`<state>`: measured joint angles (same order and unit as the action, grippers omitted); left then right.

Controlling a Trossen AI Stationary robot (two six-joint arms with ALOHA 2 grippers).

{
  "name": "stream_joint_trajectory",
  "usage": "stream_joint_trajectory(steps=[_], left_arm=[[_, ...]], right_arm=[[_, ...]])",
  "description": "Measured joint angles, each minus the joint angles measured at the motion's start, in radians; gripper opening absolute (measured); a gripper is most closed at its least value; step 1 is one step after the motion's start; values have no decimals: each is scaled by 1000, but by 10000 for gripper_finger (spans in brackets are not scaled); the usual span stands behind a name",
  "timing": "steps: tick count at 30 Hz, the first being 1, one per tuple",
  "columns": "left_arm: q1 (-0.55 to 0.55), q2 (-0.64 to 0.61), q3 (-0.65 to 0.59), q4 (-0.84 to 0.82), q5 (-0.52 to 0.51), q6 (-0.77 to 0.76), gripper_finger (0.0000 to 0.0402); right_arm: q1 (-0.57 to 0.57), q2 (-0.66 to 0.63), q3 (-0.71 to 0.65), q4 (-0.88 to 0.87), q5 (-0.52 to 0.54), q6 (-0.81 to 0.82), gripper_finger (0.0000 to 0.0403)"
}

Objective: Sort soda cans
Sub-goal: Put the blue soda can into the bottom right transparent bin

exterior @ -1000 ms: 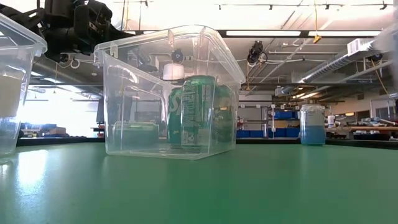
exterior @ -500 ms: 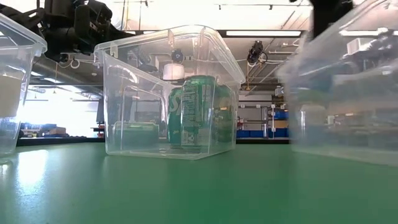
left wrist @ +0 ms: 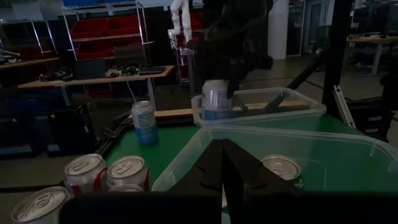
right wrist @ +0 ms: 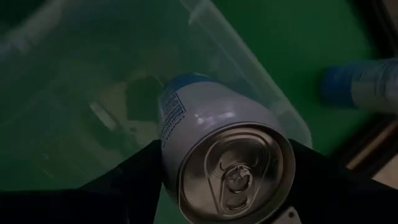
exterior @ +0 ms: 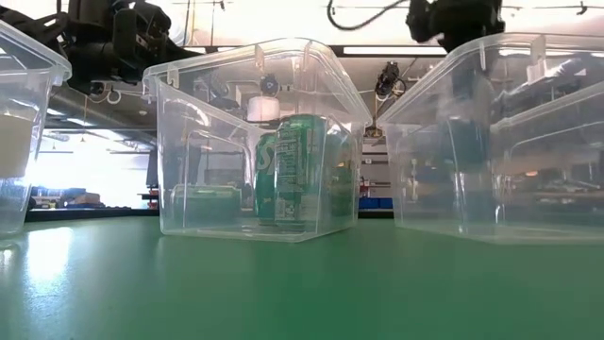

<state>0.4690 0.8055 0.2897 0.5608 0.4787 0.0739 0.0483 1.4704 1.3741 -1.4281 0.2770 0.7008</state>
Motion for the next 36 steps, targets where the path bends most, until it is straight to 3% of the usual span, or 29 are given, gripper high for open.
stream_joint_trajectory(steps=[10, 20, 29, 36], left_arm=[[0, 0, 0, -6, 0, 0, 6], [0, 0, 0, -11, 0, -6, 6], [0, 0, 0, -14, 0, -7, 6], [0, 0, 0, -14, 0, -7, 6]], right_arm=[[-12, 0, -182, 57, -14, 3, 275], [-44, 0, -272, 157, -43, -24, 275], [-79, 0, -277, 157, -52, -27, 348], [-79, 0, -175, 62, -35, -31, 347]])
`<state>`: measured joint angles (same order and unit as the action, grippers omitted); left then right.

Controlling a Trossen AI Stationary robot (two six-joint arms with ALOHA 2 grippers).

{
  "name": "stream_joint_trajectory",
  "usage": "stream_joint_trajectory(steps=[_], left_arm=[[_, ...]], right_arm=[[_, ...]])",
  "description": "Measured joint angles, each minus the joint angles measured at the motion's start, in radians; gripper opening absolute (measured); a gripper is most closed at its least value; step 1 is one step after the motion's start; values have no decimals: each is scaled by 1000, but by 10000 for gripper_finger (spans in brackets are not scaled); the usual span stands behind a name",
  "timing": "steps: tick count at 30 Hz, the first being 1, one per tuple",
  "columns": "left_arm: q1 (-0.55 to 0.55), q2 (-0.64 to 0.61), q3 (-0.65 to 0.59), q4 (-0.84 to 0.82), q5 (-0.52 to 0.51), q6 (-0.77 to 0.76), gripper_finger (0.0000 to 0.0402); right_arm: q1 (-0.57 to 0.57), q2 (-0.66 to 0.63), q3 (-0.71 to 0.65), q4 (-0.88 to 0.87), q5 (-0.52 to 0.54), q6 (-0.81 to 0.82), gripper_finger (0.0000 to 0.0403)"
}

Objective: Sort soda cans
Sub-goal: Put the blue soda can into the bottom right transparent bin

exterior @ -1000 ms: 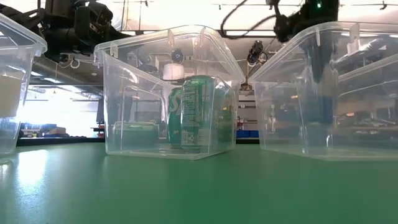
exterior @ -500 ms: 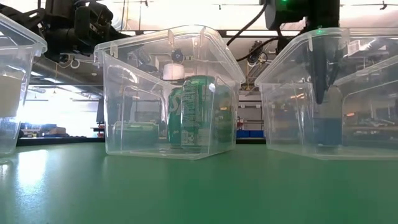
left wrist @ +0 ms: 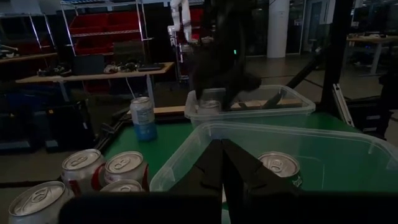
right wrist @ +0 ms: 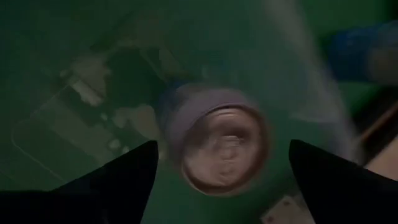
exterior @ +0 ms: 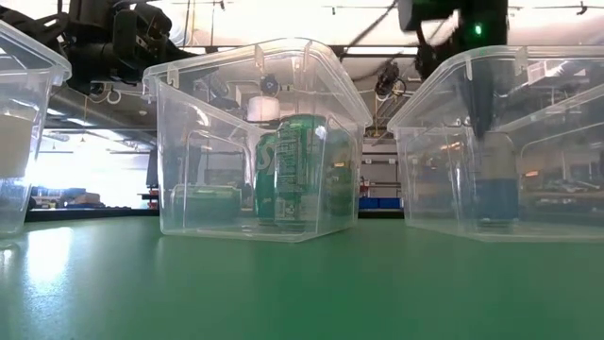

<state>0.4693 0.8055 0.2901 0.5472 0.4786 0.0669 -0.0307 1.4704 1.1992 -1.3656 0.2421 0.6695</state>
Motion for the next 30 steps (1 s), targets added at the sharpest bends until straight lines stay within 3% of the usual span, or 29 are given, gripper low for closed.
stream_joint_trajectory(steps=[5, 8, 11, 16, 18, 23, 30], left_arm=[[0, 0, 0, 0, 0, 0, 6], [0, 0, 0, 0, 0, 0, 6], [0, 0, 0, 0, 0, 0, 6], [0, 0, 0, -1, 0, 0, 6], [0, 0, 0, -1, 0, 0, 6], [0, 0, 0, 0, 0, -12, 6], [0, 45, 1, 30, 0, -53, 5]], right_arm=[[7, 0, 116, -9, 34, -37, 326], [19, -1, 118, 66, -12, -65, 289], [18, 0, 77, 118, -55, -54, 217], [14, 0, 6, 129, -108, -23, 49], [14, 0, -17, 125, -109, -24, 14], [1, 0, -27, 109, -98, -15, 36], [-4, 1, 36, 102, -52, -42, 28]])
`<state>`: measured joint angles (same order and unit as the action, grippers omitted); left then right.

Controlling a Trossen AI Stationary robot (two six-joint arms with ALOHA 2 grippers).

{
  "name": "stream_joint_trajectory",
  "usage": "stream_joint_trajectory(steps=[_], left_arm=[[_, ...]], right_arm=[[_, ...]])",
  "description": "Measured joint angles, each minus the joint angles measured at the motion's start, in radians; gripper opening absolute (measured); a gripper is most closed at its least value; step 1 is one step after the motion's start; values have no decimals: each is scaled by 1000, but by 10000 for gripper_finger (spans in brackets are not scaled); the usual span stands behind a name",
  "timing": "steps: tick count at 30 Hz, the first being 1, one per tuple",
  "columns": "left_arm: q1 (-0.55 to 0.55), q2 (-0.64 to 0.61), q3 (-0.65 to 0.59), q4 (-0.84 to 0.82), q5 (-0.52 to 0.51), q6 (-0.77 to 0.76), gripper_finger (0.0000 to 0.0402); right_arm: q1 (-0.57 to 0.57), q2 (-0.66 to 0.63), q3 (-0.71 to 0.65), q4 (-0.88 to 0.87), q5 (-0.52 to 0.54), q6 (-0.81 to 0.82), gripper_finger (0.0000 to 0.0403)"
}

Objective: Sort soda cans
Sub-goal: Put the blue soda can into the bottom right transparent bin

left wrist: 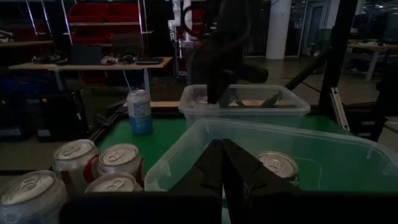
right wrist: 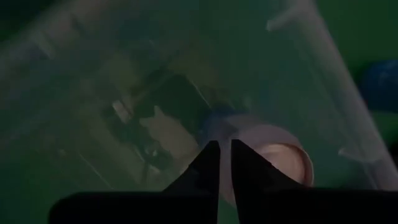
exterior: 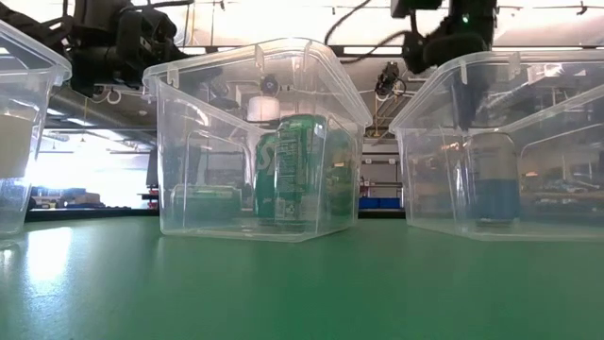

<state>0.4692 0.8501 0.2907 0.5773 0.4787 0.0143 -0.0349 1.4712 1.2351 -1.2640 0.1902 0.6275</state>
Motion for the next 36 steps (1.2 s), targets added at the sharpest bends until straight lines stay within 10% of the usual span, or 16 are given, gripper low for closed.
stream_joint_trajectory(steps=[9, 18, 36], left_arm=[[-25, 147, -11, 306, 2, -22, 5], [-24, 177, -181, 597, 28, -100, 5], [21, 177, -190, 490, 31, -40, 5]], right_arm=[[-10, -1, 210, -43, 156, -80, 51], [-271, -17, 255, -88, 196, -255, 83], [-772, -18, 236, -60, -113, -527, 258]])
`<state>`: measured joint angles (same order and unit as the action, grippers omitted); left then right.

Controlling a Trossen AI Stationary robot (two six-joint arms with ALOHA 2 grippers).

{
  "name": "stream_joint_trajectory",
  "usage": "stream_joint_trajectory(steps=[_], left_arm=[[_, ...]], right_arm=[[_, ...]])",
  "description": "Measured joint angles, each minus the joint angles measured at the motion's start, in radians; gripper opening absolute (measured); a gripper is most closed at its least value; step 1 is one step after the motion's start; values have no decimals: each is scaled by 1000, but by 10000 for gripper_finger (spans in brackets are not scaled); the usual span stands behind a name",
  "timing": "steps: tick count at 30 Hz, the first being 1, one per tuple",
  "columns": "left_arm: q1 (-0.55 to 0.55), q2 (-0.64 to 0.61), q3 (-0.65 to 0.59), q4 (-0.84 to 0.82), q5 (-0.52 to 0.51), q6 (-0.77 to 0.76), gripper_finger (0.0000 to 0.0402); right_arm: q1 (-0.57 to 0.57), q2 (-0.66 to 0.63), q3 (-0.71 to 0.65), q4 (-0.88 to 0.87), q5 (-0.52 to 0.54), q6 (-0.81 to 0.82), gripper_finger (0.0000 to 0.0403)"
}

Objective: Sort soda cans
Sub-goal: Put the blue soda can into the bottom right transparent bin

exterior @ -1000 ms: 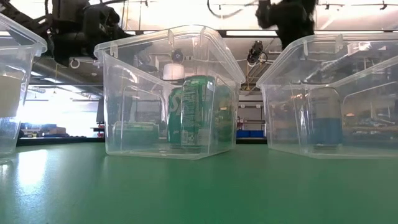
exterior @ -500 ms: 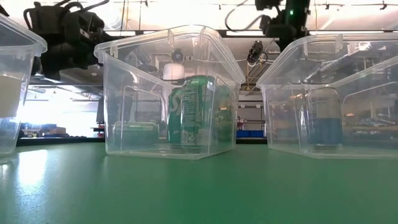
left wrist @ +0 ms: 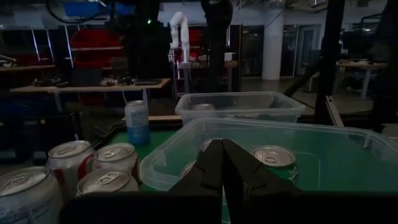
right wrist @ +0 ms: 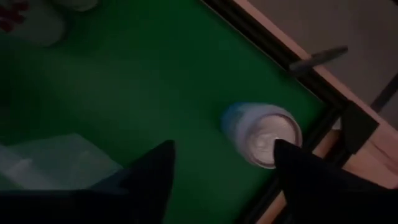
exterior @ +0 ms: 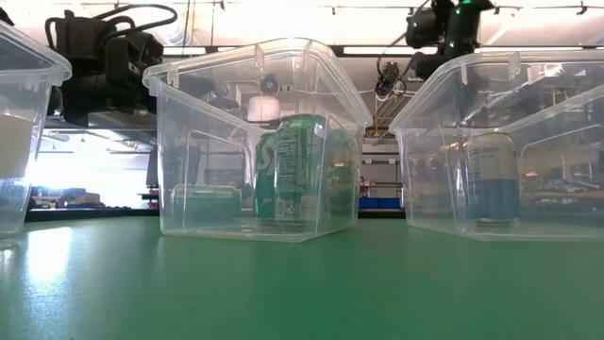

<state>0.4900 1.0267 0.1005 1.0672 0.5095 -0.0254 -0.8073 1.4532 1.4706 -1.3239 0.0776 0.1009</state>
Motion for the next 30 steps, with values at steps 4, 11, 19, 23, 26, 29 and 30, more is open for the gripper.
stream_joint_trajectory(steps=[4, 11, 19, 23, 26, 29, 30], left_arm=[[0, 0, 0, 0, 0, 1, 5], [-1, 0, 0, 0, 0, 23, 5], [-1, 0, 0, 0, 0, 22, 5], [-1, 0, 0, 0, 0, 22, 5], [-1, 0, 0, 0, 0, 22, 5], [-1, 0, 0, 0, 0, 22, 5], [-1, 0, 0, 0, 0, 22, 5]], right_arm=[[-64, 0, -62, 11, 0, -26, 320], [-150, 2, -205, 136, 7, -123, 374], [-212, 2, -309, 276, -1, -160, 379], [-212, 3, -371, 348, -16, -161, 376], [-213, 28, -392, 371, -21, -161, 376], [-213, 76, -403, 367, -22, -161, 371], [-213, 95, -403, 367, -21, -161, 366]])
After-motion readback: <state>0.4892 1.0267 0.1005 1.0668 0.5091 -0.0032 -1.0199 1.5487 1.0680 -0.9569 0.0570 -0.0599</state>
